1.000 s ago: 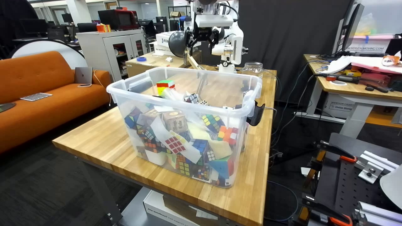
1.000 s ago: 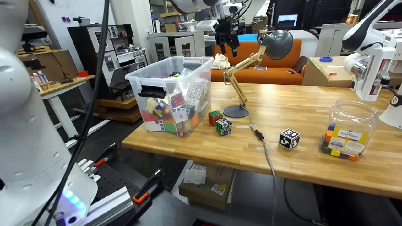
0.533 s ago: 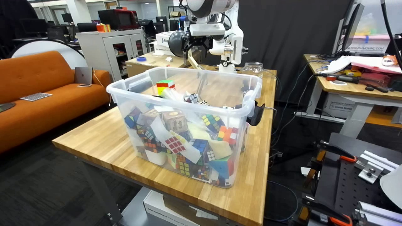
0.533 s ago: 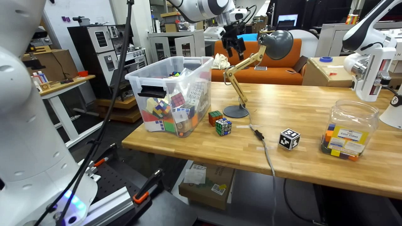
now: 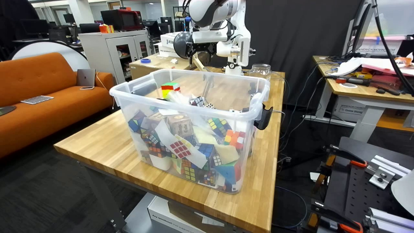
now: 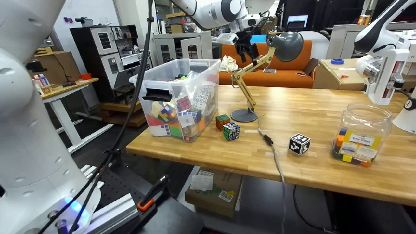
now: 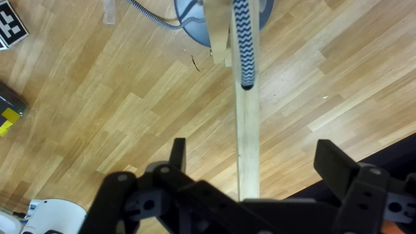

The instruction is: Move and turn the desk lamp to the right

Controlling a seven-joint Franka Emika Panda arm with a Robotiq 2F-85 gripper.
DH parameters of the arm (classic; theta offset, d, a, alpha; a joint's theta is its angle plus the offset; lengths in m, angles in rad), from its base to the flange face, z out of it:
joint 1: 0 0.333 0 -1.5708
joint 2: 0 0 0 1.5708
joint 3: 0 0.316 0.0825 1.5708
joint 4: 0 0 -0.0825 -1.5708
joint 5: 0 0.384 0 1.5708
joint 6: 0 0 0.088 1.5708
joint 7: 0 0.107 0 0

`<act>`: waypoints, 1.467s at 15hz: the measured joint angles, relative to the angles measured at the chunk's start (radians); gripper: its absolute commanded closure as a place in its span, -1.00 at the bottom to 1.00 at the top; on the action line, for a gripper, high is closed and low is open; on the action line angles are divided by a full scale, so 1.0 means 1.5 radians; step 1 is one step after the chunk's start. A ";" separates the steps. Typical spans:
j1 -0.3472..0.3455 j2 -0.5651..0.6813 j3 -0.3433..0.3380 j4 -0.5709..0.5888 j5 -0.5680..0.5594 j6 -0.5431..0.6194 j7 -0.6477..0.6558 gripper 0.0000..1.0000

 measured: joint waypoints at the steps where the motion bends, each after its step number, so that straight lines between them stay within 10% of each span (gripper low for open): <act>1: -0.001 0.009 -0.003 0.012 0.000 -0.002 0.000 -1.00; 14: -0.009 0.086 -0.009 0.128 0.002 -0.037 0.001 0.87; 22: -0.015 0.095 -0.010 0.145 0.010 -0.043 0.010 0.91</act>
